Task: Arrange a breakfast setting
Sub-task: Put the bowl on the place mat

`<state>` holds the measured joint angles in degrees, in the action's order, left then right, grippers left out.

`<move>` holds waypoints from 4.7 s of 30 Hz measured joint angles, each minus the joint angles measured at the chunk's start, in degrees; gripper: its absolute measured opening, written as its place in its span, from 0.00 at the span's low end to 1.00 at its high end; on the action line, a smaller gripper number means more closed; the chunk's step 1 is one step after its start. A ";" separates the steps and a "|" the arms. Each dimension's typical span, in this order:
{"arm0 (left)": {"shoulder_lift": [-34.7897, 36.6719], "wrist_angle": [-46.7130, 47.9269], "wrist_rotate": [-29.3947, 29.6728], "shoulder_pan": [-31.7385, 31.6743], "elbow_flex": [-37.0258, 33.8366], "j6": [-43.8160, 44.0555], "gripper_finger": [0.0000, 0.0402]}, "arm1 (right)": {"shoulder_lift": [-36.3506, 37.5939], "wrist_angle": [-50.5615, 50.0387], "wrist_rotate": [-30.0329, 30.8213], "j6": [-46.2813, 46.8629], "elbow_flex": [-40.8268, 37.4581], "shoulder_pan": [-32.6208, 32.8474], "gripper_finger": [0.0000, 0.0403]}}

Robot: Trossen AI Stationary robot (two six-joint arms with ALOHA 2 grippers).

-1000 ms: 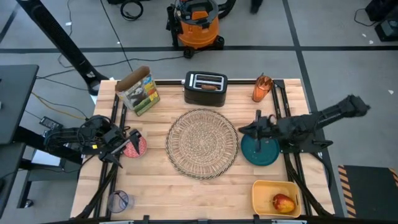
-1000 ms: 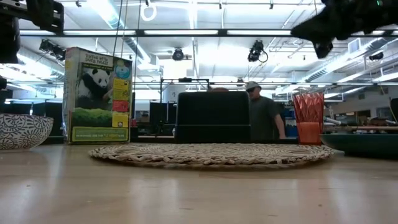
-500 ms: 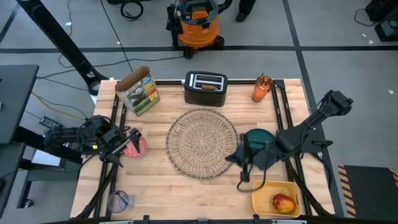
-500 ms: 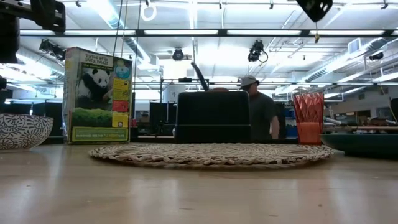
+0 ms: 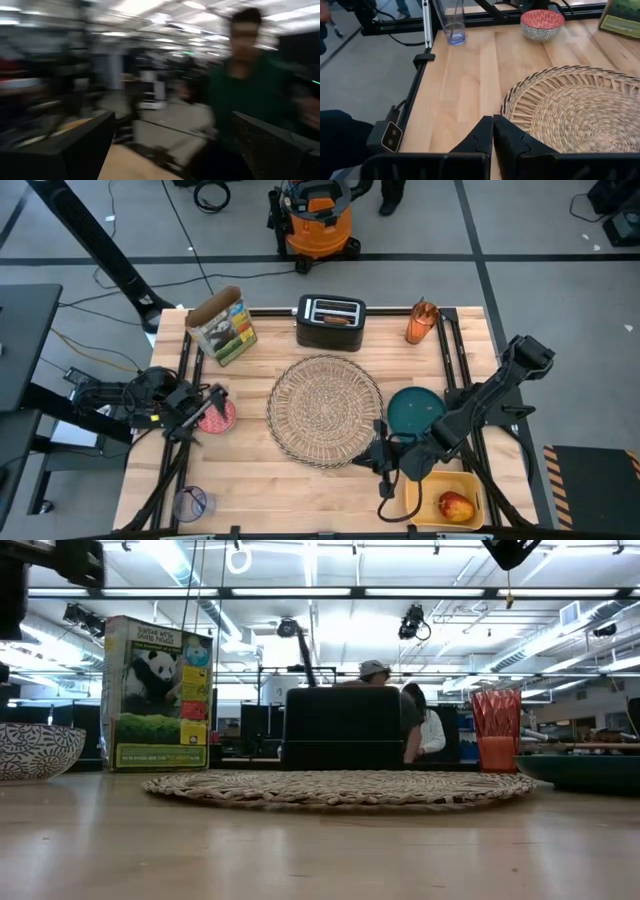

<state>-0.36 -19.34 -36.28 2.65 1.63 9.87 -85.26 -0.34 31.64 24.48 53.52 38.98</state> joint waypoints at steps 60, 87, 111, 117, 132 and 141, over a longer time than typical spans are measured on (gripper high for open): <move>-33.69 22.14 40.86 7.11 25.02 12.04 0.05 | 0.94 3.25 3.26 -11.01 -0.02 -4.82 0.05; -62.02 79.31 48.70 30.14 44.63 57.02 0.40 | 3.83 -3.74 6.33 -13.54 -0.04 -8.01 0.38; -71.78 71.94 43.38 22.35 35.32 58.03 0.37 | 3.81 -3.65 1.62 -12.51 -0.04 -8.04 0.38; -71.78 71.22 43.87 23.49 35.32 56.96 0.19 | 3.81 -3.68 0.46 -12.62 -0.04 -8.04 0.38; -71.80 70.41 47.69 25.80 41.60 42.97 0.05 | 5.54 -4.69 -2.03 -16.40 -0.04 -6.72 0.38; -78.04 69.72 51.69 22.32 57.25 12.24 0.05 | 11.26 -12.82 0.01 -16.66 -0.04 -5.68 0.38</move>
<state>-78.40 50.38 15.41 24.97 58.88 22.11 -74.00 -13.16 31.64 7.81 53.47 33.30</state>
